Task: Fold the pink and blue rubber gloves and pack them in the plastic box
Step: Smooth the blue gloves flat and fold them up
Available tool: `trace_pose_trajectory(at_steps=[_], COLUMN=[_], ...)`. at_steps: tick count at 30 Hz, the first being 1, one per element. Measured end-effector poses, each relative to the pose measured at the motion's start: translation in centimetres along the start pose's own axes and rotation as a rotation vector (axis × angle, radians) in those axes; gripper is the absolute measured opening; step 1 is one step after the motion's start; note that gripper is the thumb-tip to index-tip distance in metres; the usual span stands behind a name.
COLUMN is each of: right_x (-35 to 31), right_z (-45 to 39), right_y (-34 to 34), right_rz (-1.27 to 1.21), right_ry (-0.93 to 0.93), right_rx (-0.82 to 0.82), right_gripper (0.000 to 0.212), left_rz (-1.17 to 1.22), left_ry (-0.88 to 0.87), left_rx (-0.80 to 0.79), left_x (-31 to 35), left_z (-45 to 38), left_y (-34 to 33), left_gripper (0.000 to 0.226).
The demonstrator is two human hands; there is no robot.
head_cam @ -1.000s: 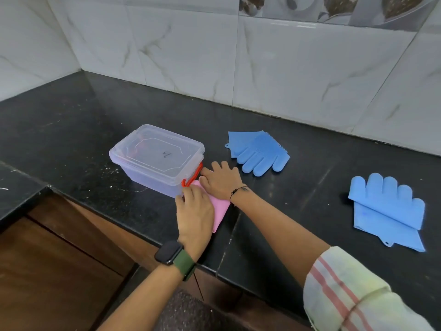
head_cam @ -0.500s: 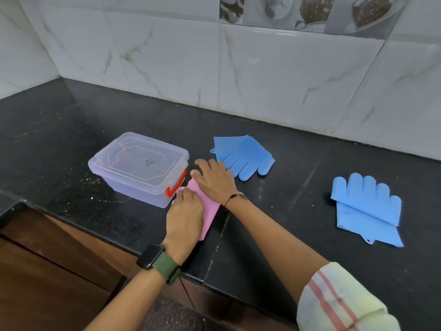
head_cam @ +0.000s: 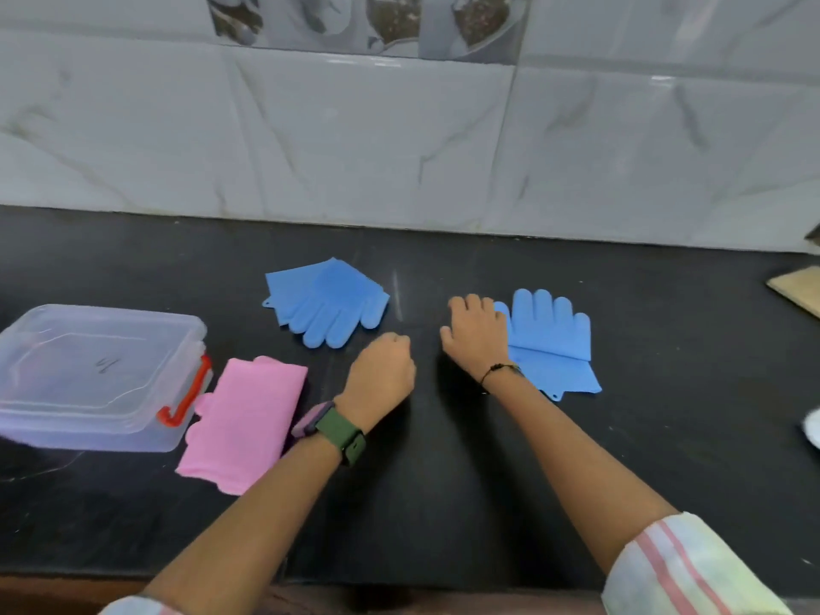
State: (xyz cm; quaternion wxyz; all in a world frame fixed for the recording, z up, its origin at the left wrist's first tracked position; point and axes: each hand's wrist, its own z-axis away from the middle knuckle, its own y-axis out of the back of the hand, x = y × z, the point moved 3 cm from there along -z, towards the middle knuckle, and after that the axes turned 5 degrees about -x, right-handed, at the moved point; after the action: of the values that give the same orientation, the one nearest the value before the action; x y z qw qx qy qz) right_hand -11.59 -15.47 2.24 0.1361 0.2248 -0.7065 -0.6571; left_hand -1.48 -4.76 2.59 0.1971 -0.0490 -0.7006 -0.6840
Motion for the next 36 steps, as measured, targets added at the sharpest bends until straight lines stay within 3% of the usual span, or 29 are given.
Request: trace_pose_trajectory(at_steps=[3,7,11,14,18,21,24,28,30,32,34,36], right_x=[5.1,9.9,14.3,15.7,15.5,14.7,13.2,9.4,7.6,6.3,5.0,3.6], right_z=[0.7,1.2,1.7,1.6,0.4,-0.1,0.5,1.1,1.4,2.2,3.4,4.4], right_y=[0.0,0.3,-0.2,-1.1,-0.4,0.2,0.8,2.1,2.7,2.6,1.5,0.8], right_rz=[0.043,-0.026,-0.039,-0.082,-0.097,-0.354,-0.749,-1.271,-1.605,-1.831,-1.888,-2.007], right_ry=[-0.099,-0.086,-0.213,-0.201,-0.122,-0.061,-0.006,0.007,-0.070,-0.207,-0.325,-0.362], right_rx=[0.027,0.044,-0.014,-0.086,0.076,0.155,0.188,0.173,0.153,0.069,-0.084,-0.111], right_gripper=[0.035,0.055,0.071,0.060,0.027,0.017,0.011,0.018,0.021,0.017,0.021,0.015], left_rz=[0.063,0.146,0.323,0.414,0.537,0.745,0.993,1.208,1.289,1.209,1.024,1.039], left_ry=[-0.095,-0.195,-0.165,-0.143,-0.175,-0.206,-0.169,-0.253,-0.307,-0.254,-0.093,0.061], left_rx=[-0.110,-0.190,-0.224,-0.220,-0.092,0.004,0.112,0.162,0.160,0.306,0.461,0.376], left_x=[3.7,7.9,10.0,10.4,10.5,10.2,9.8,8.8,8.0,6.7,4.9,3.4], left_z=[-1.9,-5.2,-8.9,-11.2,-12.7,-12.2,-10.5,-7.6,-6.0,-5.0,-4.7,-4.5], left_y=[-2.6,-4.5,-5.8,-6.9,-7.3,-6.9,-5.4,-1.7,0.4,2.4,3.4,3.2], left_gripper=[0.032,0.049,0.057,0.054,0.022,0.007,0.014,0.027,0.018,0.016,0.022,0.037])
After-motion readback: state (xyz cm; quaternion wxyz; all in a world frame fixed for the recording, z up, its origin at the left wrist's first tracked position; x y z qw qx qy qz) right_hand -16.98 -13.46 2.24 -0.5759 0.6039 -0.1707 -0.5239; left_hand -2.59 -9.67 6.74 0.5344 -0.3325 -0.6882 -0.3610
